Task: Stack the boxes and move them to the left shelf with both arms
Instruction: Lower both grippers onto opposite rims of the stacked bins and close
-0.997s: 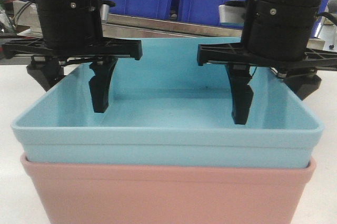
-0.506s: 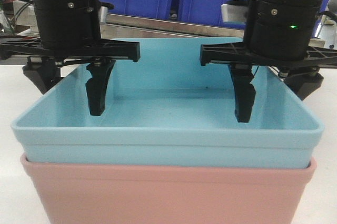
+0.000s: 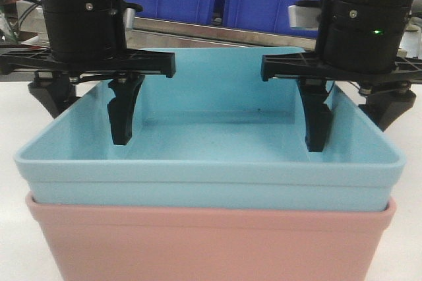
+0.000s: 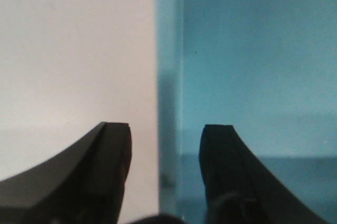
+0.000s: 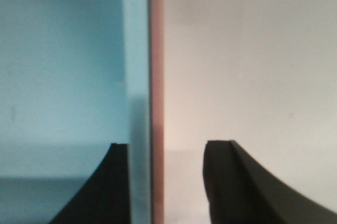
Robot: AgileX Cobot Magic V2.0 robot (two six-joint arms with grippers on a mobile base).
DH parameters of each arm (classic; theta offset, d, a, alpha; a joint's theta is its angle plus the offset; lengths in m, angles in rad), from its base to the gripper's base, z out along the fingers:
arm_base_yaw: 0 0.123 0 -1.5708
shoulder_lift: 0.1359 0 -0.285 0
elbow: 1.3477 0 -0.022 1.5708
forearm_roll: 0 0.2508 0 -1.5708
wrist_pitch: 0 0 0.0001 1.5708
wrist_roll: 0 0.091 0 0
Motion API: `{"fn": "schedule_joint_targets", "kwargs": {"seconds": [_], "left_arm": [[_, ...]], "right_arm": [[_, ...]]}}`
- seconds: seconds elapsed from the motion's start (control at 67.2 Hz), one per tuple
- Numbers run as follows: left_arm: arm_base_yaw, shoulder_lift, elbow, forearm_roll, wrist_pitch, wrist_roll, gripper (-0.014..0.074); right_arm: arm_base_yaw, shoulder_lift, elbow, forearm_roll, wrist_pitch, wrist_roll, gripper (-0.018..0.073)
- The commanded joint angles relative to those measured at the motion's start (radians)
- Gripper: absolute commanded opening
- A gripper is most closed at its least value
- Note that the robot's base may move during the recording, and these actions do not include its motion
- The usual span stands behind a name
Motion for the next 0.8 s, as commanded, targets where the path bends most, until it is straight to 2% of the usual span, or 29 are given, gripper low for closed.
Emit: {"fn": "schedule_joint_targets", "kwargs": {"seconds": [0.0,0.595,0.685,0.789], "left_arm": [[-0.007,-0.044,-0.033,-0.006,-0.001,-0.013,0.0230],[-0.007,-0.044,-0.033,-0.012,-0.001,-0.039,0.0222],[-0.007,-0.044,-0.033,-0.012,-0.001,-0.046,0.0132],[-0.007,-0.044,-0.033,-0.012,-0.001,-0.046,-0.0015]], "right_arm": [[-0.005,-0.045,-0.032,-0.013,-0.004,0.004,0.0380],[-0.003,-0.045,-0.032,-0.013,0.002,0.004,0.0337],[-0.003,-0.045,-0.032,-0.013,0.002,0.004,0.0327],[-0.003,-0.045,-0.032,-0.013,0.003,0.004,0.0244]]}}
